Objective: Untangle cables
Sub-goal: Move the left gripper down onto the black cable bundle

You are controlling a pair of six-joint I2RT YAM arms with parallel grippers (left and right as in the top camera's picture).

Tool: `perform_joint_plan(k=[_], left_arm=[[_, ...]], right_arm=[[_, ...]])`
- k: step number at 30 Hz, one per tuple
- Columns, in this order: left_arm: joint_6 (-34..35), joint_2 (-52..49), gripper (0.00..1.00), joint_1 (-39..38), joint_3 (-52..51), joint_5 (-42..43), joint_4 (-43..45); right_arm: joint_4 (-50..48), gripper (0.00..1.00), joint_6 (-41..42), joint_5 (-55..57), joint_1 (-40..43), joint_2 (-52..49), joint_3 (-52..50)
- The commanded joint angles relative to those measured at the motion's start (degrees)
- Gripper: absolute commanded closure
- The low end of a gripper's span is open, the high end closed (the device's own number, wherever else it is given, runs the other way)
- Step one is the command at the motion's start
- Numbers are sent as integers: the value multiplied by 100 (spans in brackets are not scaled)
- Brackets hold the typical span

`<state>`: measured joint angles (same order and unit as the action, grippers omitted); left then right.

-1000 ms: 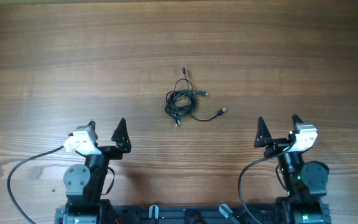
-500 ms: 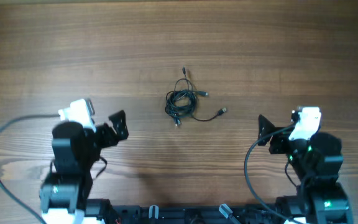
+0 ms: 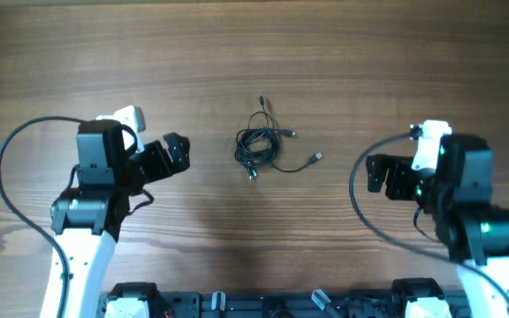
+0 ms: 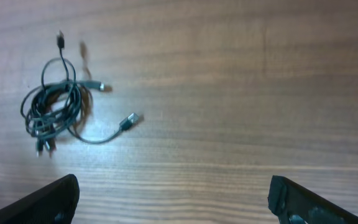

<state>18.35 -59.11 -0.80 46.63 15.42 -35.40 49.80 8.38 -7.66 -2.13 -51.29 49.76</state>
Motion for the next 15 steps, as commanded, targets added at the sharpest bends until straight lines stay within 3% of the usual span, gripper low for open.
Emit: perform_joint_plan(k=[1, 5, 15], left_arm=[[72, -197, 0, -37, 96, 319, 597], [907, -369, 0, -39, 107, 319, 1082], [918, -1272, 0, -503, 949, -181, 511]], right_arm=[[107, 0, 61, -188, 24, -376, 461], [98, 0, 66, -306, 24, -446, 557], [-155, 0, 81, -319, 24, -400, 560]])
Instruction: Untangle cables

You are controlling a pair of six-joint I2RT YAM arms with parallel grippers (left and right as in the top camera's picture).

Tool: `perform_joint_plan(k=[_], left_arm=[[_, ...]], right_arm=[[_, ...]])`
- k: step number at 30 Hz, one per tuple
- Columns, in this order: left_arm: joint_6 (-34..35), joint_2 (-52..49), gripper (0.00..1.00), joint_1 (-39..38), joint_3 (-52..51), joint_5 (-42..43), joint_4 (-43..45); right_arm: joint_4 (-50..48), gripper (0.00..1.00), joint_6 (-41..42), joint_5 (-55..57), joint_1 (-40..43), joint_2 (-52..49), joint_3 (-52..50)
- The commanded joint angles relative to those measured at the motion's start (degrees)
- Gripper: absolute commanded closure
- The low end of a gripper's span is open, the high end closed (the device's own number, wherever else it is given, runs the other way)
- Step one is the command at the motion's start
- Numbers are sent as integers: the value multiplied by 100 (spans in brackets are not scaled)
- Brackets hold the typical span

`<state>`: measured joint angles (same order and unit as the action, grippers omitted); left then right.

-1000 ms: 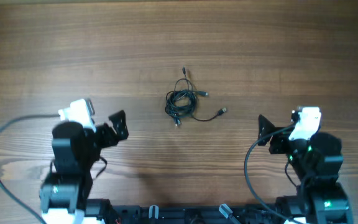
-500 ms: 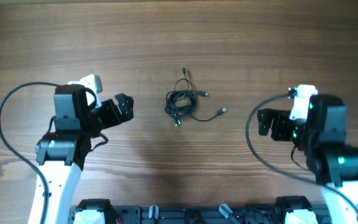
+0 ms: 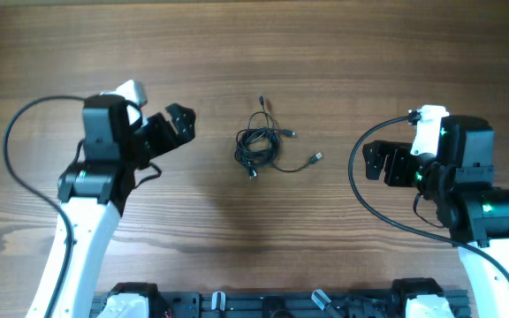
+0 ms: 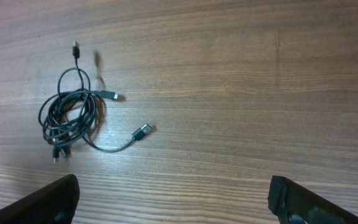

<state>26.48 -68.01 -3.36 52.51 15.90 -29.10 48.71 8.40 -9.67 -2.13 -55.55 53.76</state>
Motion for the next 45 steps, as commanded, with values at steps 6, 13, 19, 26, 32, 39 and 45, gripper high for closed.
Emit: perform_joint_plan(k=[6, 13, 19, 26, 32, 39, 45], left_arm=[[1019, -1237, 0, -765, 407, -411, 33], [2249, -2267, 0, -1421, 407, -629, 358], [2682, -2929, 6, -1932, 407, -820, 597], [2693, -3261, 48, -2444, 407, -1128, 549], [2693, -3261, 73, -2691, 407, -1303, 525], [2618, -3241, 96, -2754, 415, -1300, 490], [1200, -2935, 96, -2739, 894, -988, 317]], right_arm=[[-120, 0, 79, -118, 24, 26, 160], [-155, 0, 79, -116, 24, 26, 160], [-155, 0, 76, -116, 24, 26, 160], [-155, 0, 79, -116, 24, 26, 160], [-153, 0, 79, -116, 24, 26, 160], [-149, 0, 79, -118, 24, -4, 151], [-149, 0, 76, -590, 22, -223, 125]])
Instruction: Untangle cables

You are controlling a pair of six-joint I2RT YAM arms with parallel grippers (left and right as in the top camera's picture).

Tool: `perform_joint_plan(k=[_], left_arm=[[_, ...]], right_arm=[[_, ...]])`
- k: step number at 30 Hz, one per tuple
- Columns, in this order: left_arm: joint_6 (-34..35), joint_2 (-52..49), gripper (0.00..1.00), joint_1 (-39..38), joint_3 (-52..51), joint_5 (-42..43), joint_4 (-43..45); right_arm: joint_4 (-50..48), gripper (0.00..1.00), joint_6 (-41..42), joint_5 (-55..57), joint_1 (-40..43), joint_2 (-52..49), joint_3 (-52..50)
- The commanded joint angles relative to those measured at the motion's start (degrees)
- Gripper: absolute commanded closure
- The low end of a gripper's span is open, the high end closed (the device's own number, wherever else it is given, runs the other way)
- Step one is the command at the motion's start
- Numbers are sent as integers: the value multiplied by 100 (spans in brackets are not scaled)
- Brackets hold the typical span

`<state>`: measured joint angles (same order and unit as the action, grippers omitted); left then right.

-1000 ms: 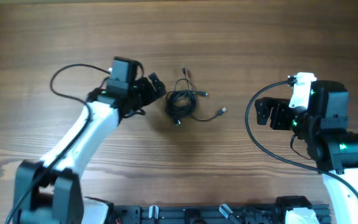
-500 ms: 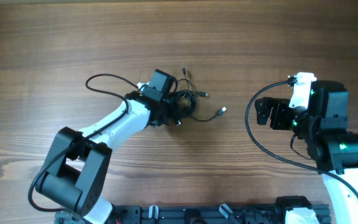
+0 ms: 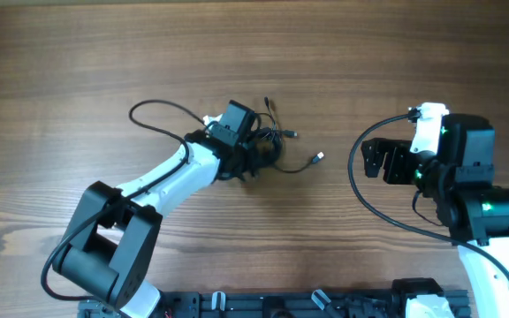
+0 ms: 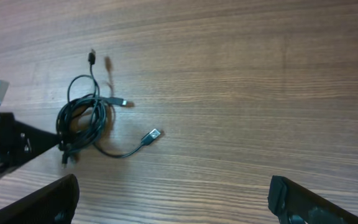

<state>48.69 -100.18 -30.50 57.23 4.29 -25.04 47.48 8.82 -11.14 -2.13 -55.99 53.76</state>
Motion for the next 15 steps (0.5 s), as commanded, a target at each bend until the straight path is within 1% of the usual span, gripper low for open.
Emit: perform_joint_plan(k=[1, 2, 4, 6, 8, 9, 10, 11, 12, 13, 14, 15], left_arm=[[-1311, 374, 96, -24, 577, 323, -164], [-1502, 435, 96, -24, 671, 455, -188], [-2004, 619, 96, -24, 885, 984, -201], [-2142, 802, 96, -24, 966, 1222, -203], [-2138, 903, 96, -20, 964, 1158, -282], [-2129, 914, 95, -20, 964, 1078, -372], [-2127, 911, 89, -20, 964, 973, -483], [-2087, 901, 89, -20, 957, 828, -616], [-1939, 874, 83, -20, 942, 649, -752], [-1759, 861, 64, -20, 942, 496, -874], [-1412, 828, 41, -17, 942, 264, -1064], [-1196, 807, 31, -13, 942, 162, -1165]], right_arm=[[-28, 0, 33, -581, 22, -247, 125], [-28, 0, 35, -704, 22, -326, 125], [-28, 1, 35, -925, 22, -507, 125], [-28, 1, 35, -1106, 22, -728, 125], [-28, 5, 35, -1191, 22, -892, 125], [-26, 6, 35, -1189, 24, -973, 125], [-24, 7, 35, -1187, 24, -1043, 125], [-26, 7, 35, -1187, 24, -1097, 125], [-33, 7, 35, -1187, 24, -1134, 125], [-35, 7, 35, -1187, 24, -1154, 125], [-35, 6, 33, -1185, 24, -1158, 125], [-35, 6, 33, -1187, 24, -1158, 125]])
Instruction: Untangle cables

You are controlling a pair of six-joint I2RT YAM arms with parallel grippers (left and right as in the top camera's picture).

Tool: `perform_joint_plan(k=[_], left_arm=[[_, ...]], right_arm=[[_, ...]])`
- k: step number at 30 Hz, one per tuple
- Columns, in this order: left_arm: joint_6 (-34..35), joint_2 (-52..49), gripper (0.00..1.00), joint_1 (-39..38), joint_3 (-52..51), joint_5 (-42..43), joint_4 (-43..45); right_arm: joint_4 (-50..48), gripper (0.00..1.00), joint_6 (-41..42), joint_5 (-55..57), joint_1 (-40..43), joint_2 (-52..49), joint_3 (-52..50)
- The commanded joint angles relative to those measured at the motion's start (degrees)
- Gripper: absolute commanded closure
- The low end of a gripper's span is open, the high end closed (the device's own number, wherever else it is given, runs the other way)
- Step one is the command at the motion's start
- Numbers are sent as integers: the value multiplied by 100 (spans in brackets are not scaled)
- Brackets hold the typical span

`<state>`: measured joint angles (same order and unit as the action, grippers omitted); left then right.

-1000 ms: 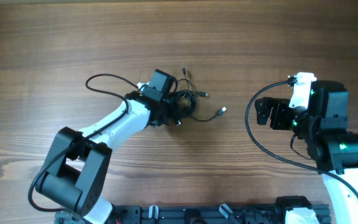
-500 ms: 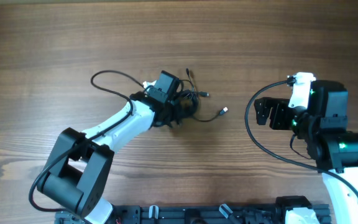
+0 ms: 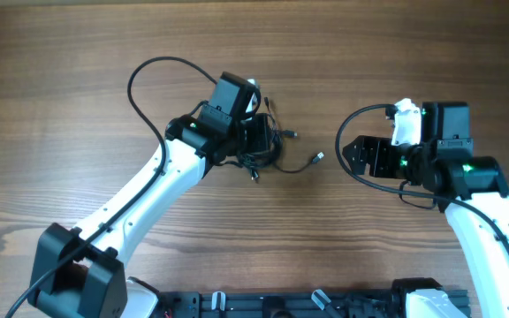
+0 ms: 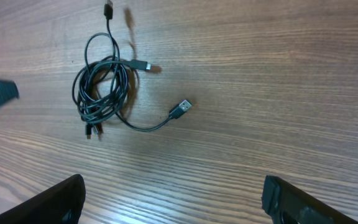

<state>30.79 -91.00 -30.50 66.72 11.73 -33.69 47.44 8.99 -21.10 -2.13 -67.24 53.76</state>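
Note:
A bundle of thin black cables (image 3: 262,150) lies coiled on the wooden table; in the right wrist view the bundle (image 4: 101,90) shows whole. One free end with a USB plug (image 4: 180,109) trails right, a second plug (image 4: 143,65) sticks out above it, and a third end (image 4: 109,10) points away. My left gripper (image 3: 256,134) hangs over the coil's left part; its jaws are hidden from above, and only one dark finger shows, left of the coil and apart from it. To the right of the plugs, my right gripper (image 3: 356,155) stands open with bare wood between its fingers (image 4: 61,199).
The wooden table (image 3: 396,53) spreads on every side of the bundle. My left arm (image 3: 140,199) lies diagonally from the near left corner. Each arm's own black cable loops above it.
My left wrist has shifted farther back and to the right, so the gripper sits more over the coil. My right gripper has moved left, closer to the plugs. The bundle lies as before.
Both grippers first stood far out at the table's sides, the bundle alone in the middle. The left gripper then stood slightly nearer it. Later it was at the coil's left edge. Now it is over the coil, and the right gripper is nearer too.

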Motion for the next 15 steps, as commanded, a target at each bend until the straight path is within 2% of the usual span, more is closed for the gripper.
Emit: perform_joint_plan(k=[1, 2, 3, 7, 14, 15], left_arm=[[953, -157, 31, -13, -7, -682, -400], [1526, -260, 11, -13, -9, -669, -433], [1834, -321, 0, -15, -9, -664, -431], [2769, -619, 0, -15, -9, -560, -431], [3447, -1215, 0, -13, -7, -603, -271], [3445, -1294, 4, -13, -7, -605, -223]], right_arm=[[-31, 6, 15, -190, 24, -31, 127], [-28, 6, 17, -190, 24, -31, 127], [-26, 6, 17, -192, 22, -31, 127], [-22, 6, 20, -192, 24, -31, 127], [-20, 6, 20, -192, 24, -31, 127], [-20, 6, 17, -192, 24, -31, 127]])
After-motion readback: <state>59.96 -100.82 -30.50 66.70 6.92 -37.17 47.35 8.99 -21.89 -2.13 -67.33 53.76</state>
